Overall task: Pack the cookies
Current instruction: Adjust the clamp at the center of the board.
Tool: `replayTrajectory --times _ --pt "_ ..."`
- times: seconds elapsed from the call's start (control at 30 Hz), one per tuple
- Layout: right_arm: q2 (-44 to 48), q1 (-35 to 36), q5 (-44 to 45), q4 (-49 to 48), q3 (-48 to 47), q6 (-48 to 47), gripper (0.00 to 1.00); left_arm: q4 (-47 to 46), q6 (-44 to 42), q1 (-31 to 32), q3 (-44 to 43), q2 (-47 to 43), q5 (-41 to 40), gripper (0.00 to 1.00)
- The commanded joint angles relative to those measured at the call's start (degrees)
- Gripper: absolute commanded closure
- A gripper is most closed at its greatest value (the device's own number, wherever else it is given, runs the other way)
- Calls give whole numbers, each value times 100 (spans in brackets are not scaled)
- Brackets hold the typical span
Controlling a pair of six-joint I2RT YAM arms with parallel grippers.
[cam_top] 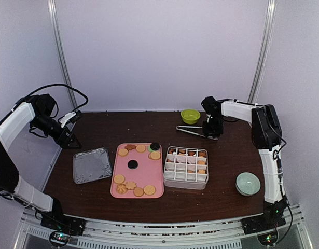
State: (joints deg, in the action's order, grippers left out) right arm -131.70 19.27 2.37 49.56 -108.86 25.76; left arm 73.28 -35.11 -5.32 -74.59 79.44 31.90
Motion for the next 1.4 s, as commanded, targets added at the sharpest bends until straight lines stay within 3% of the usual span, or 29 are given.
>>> replayTrajectory --times 0.0,0.2,0.4,0.5,0.7,0.97,1.17,1.37 --pt "95 10 75 -122 280 115 64 -128 -102 -54 36 -109 46 16" --pt "591 199 -69 -228 360 -59 71 -120 -114 -49 48 -78 97 17" --pt "1337 418 -549 -481 547 -107 70 -69 -152 -57 15 -10 209 17" --pt "1515 414 -346 -610 580 40 68 -64 -170 -59 36 1 233 17" --pt "762 204 835 -120 -493 185 64 -58 -177 -58 67 -35 208 18" --pt "-598 -201 806 973 -2145 266 64 -48 -184 -64 72 -79 115 18" --pt "-539 -248 281 1028 -1617 271 65 -48 -180 -63 25 -47 172 18" --pt "422 -255 -637 1 55 499 67 -47 -195 -65 36 -72 226 18"
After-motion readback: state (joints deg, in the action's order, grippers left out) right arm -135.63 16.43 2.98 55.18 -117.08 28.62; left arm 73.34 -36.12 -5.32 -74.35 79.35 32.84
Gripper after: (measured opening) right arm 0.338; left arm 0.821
